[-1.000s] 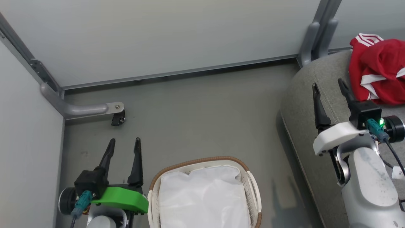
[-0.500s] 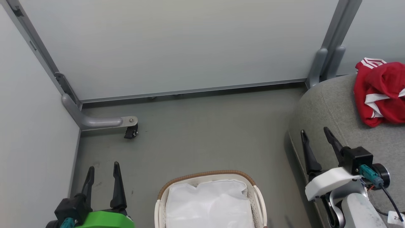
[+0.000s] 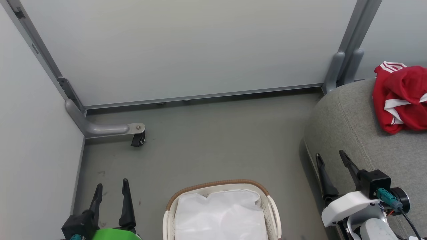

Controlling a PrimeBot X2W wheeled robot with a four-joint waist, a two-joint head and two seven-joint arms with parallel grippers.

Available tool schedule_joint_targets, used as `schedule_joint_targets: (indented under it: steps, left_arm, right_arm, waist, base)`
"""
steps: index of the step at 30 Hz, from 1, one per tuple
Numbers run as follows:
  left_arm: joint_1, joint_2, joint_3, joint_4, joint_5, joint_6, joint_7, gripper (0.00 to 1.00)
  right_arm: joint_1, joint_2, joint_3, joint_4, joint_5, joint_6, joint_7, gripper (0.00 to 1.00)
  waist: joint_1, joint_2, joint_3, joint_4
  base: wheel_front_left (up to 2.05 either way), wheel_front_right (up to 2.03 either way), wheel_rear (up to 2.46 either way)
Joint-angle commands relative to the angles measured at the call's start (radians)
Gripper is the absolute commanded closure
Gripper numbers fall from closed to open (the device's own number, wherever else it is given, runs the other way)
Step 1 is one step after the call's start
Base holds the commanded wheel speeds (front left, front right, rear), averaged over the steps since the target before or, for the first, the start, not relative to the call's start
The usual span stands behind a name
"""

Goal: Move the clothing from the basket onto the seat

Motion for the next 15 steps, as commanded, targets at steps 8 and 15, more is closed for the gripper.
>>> schedule_joint_targets:
  steps: [8, 15]
  left_arm:
    - [0.000, 0.000, 0.003, 0.007, -0.008, -0.005, 0.000, 1.00]
    - [-0.009, -0.002, 0.013, 0.031, -0.083, -0.010, 0.022, 1.00]
  right_arm:
    - [0.001, 0.001, -0.001, 0.002, 0.015, 0.000, 0.000, 1.00]
    - [-0.001, 0.006, -0.017, 0.029, 0.096, 0.000, 0.031, 1.00]
  waist:
    - [0.0001, 0.0000, 0.003, 0.003]
    - [0.0001, 0.0000, 0.003, 0.001]
  base:
    - [0.00, 0.00, 0.00]
    - [0.00, 0.00, 0.00]
